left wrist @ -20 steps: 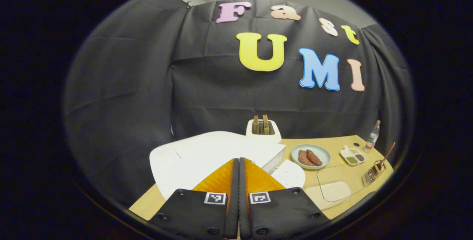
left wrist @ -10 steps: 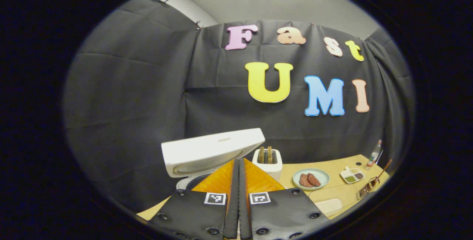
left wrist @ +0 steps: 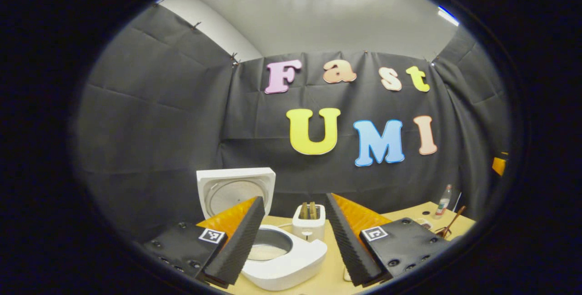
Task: Close the left gripper, press the button to open the rice cooker; take a wooden spoon from the chopstick holder with the right hand, scoop a spoonful of rice and pour it into the rice cooker, then put the wooden spoon back into the chopstick holder.
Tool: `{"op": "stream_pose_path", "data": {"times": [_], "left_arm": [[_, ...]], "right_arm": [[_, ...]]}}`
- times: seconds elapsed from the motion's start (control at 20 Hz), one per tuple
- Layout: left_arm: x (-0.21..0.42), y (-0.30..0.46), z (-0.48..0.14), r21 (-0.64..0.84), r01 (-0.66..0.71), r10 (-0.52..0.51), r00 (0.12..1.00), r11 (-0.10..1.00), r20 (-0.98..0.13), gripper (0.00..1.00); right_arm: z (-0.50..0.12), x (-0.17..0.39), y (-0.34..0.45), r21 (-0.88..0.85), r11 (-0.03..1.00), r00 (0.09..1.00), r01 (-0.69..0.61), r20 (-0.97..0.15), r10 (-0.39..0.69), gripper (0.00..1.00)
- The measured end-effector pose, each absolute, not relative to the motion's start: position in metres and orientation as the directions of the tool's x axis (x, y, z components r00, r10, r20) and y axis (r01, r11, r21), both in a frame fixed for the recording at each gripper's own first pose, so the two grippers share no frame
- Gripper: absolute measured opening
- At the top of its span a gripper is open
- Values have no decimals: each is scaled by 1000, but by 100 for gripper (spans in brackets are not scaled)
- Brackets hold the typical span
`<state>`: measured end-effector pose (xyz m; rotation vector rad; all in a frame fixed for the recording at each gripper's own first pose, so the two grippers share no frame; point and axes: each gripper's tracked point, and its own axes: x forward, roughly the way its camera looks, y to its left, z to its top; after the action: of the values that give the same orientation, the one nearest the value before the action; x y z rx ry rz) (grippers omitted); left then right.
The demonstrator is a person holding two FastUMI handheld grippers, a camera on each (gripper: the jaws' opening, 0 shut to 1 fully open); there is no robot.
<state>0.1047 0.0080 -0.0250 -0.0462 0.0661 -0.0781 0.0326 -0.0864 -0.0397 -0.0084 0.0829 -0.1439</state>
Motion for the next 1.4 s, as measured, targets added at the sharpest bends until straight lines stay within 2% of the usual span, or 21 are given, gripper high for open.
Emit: {"op": "stream_pose_path", "data": {"times": [0.05,0.2,0.25,0.3,0.35,0.5,0.55,0.6,0.65,0.95,1.0,1.05,1.15,1.25,1.3,1.4], "left_arm": [[97,5,-20,-38,73,-75,996,997,-54,93],[76,0,1,-19,58,-58,998,998,-14,96],[69,-1,8,-15,51,-51,999,999,4,90],[61,-3,13,-14,43,-42,999,999,18,100],[56,-5,18,-15,38,-38,999,999,25,95],[40,-11,20,-17,27,-26,999,999,28,95],[35,-13,22,-15,21,-21,999,1000,26,100],[30,-15,22,-14,17,-16,1000,1000,24,100],[25,-16,23,-11,14,-14,1000,1000,21,95],[5,-23,28,11,-8,8,1000,1000,18,95],[2,-23,28,12,-14,13,1000,1000,15,100],[0,-20,29,12,-21,21,1000,1000,16,100],[-5,-17,28,15,-36,36,999,999,12,93],[-10,-12,26,18,-54,54,999,998,4,100],[-13,-10,25,20,-62,62,998,998,-2,90],[-17,-6,19,25,-79,79,997,997,-17,90]], "right_arm": [[-41,38,-91,-17,989,986,144,-82,-145,95],[-56,54,-104,-18,989,984,144,-104,-145,95],[-63,59,-108,-16,989,983,144,-115,-145,95],[-70,65,-113,-14,990,981,143,-130,-144,95],[-78,70,-117,-11,989,979,146,-145,-146,95],[-102,86,-128,0,989,971,150,-188,-147,95],[-112,90,-131,3,989,967,151,-206,-147,95],[-122,94,-135,4,989,964,150,-224,-146,95],[-133,97,-138,5,988,958,151,-246,-145,95],[-193,110,-149,55,985,919,164,-372,-133,95],[-201,112,-150,66,983,912,170,-388,-132,95],[-212,114,-152,74,981,904,177,-407,-133,95],[-229,114,-155,97,977,884,192,-448,-129,96],[-245,115,-158,124,969,862,214,-491,-127,98],[-256,114,-158,144,964,850,225,-513,-122,98],[-274,113,-157,178,952,822,247,-559,-109,98]]}}
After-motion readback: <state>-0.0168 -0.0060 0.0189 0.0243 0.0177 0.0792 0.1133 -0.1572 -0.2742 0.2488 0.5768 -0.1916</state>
